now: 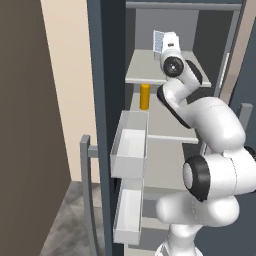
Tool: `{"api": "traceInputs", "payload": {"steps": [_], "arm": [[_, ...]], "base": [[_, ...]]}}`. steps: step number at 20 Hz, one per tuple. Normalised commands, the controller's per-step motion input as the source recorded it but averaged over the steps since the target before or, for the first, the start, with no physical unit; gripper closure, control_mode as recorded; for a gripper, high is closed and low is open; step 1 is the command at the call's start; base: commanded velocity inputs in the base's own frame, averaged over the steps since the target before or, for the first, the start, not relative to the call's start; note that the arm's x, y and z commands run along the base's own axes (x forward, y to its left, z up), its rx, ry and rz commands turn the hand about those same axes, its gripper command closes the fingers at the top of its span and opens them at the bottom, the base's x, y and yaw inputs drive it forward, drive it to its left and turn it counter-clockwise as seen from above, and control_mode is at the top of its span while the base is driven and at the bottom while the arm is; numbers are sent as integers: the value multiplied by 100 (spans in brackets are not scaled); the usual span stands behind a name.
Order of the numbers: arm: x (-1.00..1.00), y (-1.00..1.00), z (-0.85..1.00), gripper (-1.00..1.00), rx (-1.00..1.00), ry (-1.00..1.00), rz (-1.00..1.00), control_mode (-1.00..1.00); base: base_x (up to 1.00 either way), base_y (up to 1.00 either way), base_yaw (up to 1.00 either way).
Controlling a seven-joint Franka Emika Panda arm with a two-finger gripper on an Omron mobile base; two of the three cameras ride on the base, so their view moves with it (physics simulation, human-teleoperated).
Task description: Open the freezer door, pick up the ice cube tray from the freezer, and place it on the dining counter.
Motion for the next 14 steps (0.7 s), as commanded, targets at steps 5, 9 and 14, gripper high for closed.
{"api": "traceInputs", "payload": {"steps": [5, 9, 14], "arm": [[-37, 0, 25, 100, -4, -4, 0, -100], [-51, 5, 25, 100, -8, 0, 0, -100], [-57, 0, 38, 100, -9, 0, 0, -100]], "base": [[0, 0, 0], [0, 0, 0], [0, 0, 0]]}}
